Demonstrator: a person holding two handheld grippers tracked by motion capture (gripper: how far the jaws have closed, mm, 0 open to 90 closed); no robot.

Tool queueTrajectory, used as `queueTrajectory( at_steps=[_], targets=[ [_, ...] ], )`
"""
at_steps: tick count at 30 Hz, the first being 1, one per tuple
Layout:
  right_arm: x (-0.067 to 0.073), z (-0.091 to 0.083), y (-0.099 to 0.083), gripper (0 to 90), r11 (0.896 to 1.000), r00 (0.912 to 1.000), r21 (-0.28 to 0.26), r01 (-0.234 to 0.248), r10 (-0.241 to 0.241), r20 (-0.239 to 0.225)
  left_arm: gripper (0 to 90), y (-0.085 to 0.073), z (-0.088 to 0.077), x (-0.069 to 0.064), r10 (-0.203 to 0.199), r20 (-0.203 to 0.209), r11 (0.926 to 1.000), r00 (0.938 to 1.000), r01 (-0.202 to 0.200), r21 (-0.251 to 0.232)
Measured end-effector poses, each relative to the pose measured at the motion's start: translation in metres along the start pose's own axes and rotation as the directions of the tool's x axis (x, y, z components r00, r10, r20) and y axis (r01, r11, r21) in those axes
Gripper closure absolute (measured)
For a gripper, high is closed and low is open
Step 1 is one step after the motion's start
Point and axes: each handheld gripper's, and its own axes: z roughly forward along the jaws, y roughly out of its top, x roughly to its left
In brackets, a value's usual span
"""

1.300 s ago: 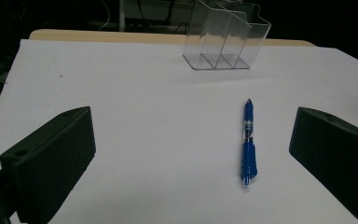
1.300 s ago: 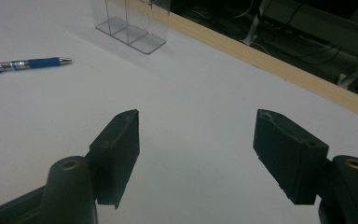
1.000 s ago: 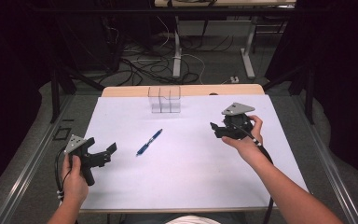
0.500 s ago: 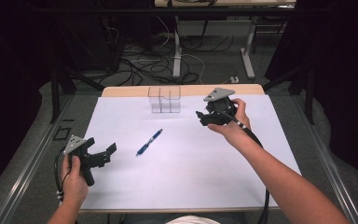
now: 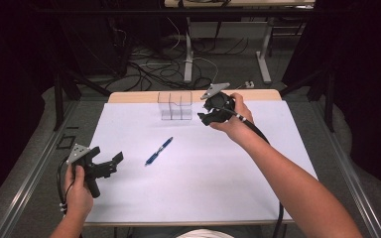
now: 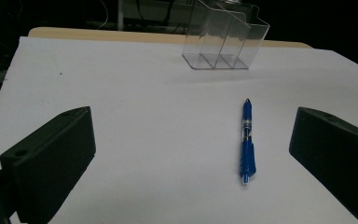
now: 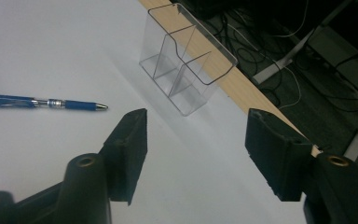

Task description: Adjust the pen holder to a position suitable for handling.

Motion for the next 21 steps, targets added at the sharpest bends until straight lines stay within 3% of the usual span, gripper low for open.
queueTrajectory(
  at_steps=[8,11,17,21],
  targets=[
    [-0.004,0.015,0.018,43.2,0.998,0.9991,0.042,0.036,-0.035,-0.024,0.1,0.000,0.000,0.002,-0.002,0.000,1.0000,1.0000,0.002,0.006],
    [-0.005,0.022,0.025,45.5,0.995,0.9959,0.054,0.086,-0.084,-0.031,0.1,-0.001,0.000,0.002,-0.002,0.000,1.0000,1.0000,0.002,0.008],
    [-0.002,0.036,0.036,46.0,0.990,0.9932,0.087,0.112,-0.109,-0.042,0.1,-0.001,0.000,0.002,-0.010,-0.001,1.0000,1.0000,0.010,0.000],
    [-0.001,0.043,0.041,46.0,0.983,0.9877,0.097,0.153,-0.149,-0.046,0.1,-0.001,0.000,0.003,-0.004,-0.001,1.0000,1.0000,0.004,0.007]
  ],
)
